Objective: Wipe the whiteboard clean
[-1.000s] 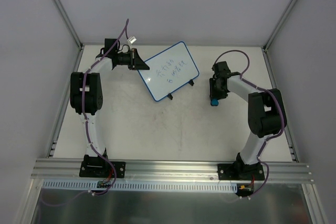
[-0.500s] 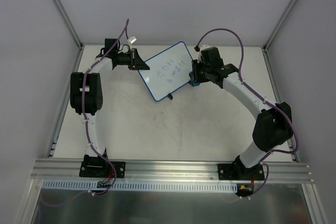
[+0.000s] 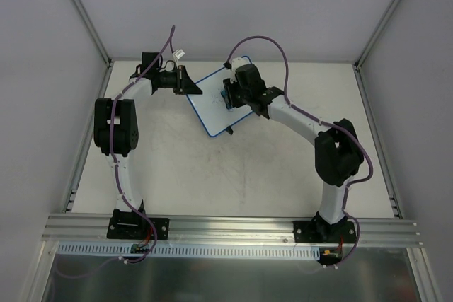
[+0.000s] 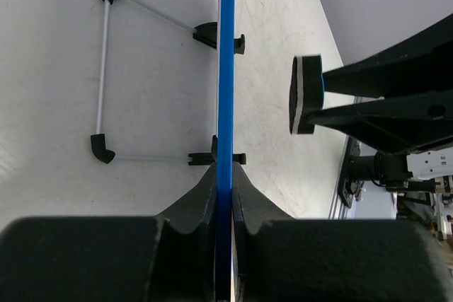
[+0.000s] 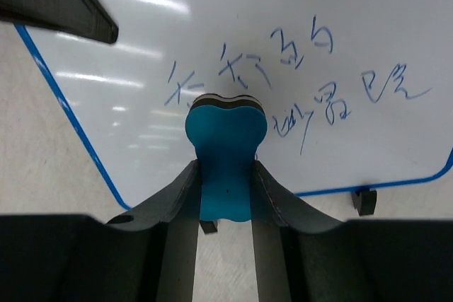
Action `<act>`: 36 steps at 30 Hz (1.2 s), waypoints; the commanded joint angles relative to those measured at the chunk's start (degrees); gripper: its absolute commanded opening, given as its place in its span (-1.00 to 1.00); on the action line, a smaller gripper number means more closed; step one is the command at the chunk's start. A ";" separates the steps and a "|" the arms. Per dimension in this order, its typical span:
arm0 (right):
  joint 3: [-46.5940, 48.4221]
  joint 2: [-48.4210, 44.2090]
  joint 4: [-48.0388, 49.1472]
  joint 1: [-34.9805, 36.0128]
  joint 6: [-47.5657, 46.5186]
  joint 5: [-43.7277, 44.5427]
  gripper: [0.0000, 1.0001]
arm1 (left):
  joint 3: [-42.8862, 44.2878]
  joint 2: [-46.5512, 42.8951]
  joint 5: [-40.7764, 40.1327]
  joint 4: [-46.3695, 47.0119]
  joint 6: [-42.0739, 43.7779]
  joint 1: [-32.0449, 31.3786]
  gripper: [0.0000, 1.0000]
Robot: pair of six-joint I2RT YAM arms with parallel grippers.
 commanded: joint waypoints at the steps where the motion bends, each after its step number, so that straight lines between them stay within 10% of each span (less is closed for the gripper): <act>1: -1.45 -1.21 15.31 -0.06 0.44 4.27 -1.00 | -1.92 -2.29 -3.52 -0.28 4.54 -2.55 -1.00; 14: -9.04 -0.52 27.55 7.15 -3.06 7.62 -1.00 | -2.10 -2.38 -4.75 -0.37 3.92 -3.17 -1.00; 36: 8.17 8.70 23.34 2.15 -1.14 11.06 -1.00 | -2.36 -1.94 -5.27 -0.37 4.36 -3.87 -1.00</act>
